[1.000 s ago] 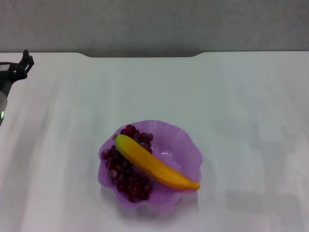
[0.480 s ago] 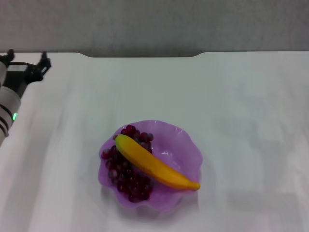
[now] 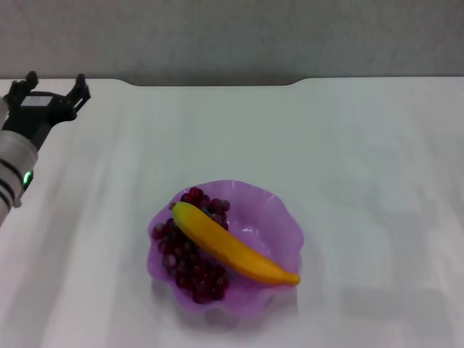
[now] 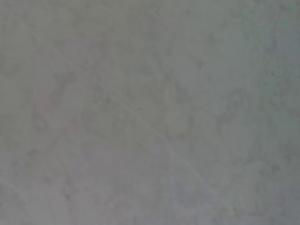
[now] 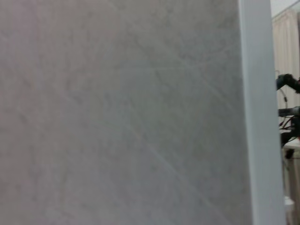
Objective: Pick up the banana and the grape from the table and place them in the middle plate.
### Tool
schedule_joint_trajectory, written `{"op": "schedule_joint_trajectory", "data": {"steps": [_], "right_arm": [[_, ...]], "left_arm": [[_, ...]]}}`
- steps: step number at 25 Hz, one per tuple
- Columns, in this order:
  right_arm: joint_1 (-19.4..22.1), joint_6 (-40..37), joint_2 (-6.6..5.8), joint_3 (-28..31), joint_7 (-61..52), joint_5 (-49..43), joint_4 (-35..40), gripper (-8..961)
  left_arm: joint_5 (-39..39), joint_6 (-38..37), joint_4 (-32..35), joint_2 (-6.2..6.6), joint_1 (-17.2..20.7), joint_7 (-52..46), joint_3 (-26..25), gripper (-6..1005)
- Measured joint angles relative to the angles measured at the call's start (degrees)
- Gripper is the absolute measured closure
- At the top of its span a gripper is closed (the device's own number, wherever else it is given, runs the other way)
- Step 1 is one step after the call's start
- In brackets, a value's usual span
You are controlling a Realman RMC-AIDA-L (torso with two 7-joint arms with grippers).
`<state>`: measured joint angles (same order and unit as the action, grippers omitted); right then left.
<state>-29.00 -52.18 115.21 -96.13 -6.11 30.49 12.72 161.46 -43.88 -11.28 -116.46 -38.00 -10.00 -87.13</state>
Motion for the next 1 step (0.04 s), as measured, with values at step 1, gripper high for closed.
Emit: {"op": "schedule_joint_trajectory", "data": {"steps": [1], "right_arm": [[0.0, 0.0, 0.08, -0.7, -0.5, -0.1, 0.1, 67]], "left_arm": [[-0.2, -0.6, 0.0, -0.08, 0.4, 0.5, -0.3, 113]]}}
